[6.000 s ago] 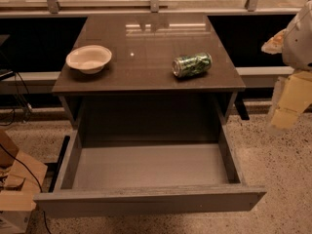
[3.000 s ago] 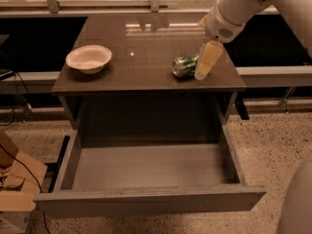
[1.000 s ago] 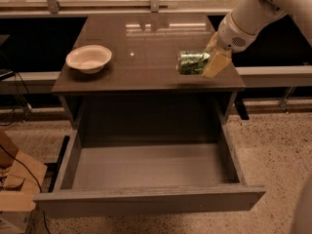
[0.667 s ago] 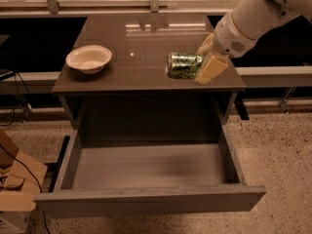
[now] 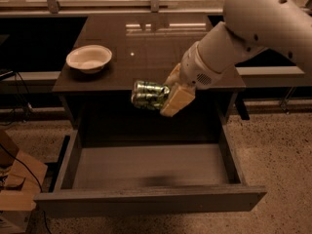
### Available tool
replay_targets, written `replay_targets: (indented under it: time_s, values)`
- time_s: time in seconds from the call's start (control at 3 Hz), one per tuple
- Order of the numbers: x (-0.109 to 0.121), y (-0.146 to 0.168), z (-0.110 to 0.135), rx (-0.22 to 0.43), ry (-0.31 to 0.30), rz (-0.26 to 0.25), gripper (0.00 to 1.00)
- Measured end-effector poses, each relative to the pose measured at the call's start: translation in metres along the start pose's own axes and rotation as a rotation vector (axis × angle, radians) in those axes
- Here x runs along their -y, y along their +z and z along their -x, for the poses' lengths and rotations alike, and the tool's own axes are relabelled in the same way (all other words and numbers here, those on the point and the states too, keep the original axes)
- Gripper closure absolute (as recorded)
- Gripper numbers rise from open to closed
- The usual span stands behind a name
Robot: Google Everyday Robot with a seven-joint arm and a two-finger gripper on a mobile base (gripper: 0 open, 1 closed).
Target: Place green can into top drawer
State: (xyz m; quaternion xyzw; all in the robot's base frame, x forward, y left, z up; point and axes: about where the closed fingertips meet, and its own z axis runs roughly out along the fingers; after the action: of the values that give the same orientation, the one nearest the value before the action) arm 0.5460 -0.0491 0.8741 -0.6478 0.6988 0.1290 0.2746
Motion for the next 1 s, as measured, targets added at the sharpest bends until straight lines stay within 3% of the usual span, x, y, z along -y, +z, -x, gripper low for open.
replay_targets:
  time_s: [0.33,1.0]
  values:
    - [-0.025,0.051,-0.005,-0.019,0.073,0.042,1.0]
    - [-0.042,0.129,-0.035,-0.045,0.239,0.099,1.0]
